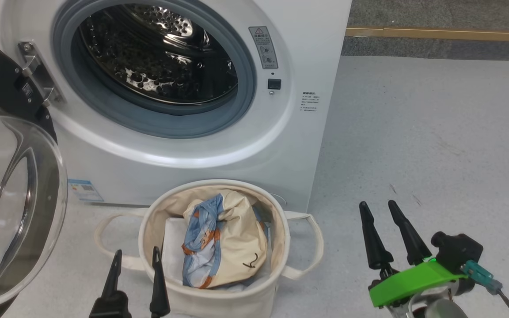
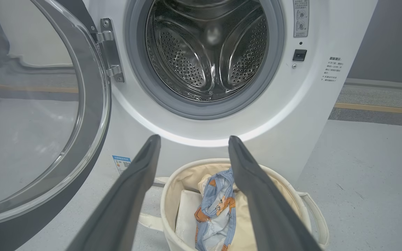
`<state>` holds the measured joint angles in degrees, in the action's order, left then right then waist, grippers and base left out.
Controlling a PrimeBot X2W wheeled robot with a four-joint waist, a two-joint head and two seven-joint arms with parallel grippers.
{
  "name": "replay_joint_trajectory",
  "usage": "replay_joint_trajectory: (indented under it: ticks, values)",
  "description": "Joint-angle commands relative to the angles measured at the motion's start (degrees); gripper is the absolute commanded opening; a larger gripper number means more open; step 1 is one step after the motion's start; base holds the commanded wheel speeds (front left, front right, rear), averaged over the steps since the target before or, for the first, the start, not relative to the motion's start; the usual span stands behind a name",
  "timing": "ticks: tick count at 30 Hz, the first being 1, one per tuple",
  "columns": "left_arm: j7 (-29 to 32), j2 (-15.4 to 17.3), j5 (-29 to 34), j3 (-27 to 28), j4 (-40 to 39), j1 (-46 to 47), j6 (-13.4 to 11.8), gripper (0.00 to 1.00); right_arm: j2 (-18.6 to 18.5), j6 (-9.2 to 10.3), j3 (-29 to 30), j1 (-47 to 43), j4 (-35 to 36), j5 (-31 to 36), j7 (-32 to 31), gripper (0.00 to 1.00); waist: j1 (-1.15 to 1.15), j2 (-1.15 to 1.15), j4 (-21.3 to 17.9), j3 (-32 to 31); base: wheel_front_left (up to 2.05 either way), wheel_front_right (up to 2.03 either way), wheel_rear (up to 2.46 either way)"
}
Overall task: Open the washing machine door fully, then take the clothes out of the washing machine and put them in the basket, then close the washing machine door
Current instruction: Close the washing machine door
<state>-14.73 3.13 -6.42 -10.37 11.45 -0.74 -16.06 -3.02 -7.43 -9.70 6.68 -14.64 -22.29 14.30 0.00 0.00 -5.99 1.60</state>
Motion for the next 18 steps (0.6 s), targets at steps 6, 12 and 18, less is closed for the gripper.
replay_joint_trajectory:
  ticks: [6, 12, 18]
  values:
    - [-0.27, -0.24, -0.15, 1.11, -1.91, 1.49, 0.44, 1.00, 0.14, -0.06, -1.70, 0.74, 1.65, -0.52, 0.70, 1.00, 0.00, 0.00, 0.64, 0.10, 0.00, 0.00, 0.00]
    - [-0.27, -0.24, -0.14, 0.95, -1.85, 1.38, 0.42, 1.00, 0.14, -0.06, -2.13, 0.75, 1.57, -0.72, 0.70, 1.00, 0.00, 0.00, 0.83, 0.07, 0.00, 0.00, 0.00]
    - [-0.27, -0.24, -0.63, 0.51, -1.74, 1.20, 0.24, 1.00, 0.14, -0.06, -2.05, 0.67, 1.28, -0.37, 0.70, 1.00, 0.00, 0.00, 0.85, -0.15, 0.00, 0.00, 0.00]
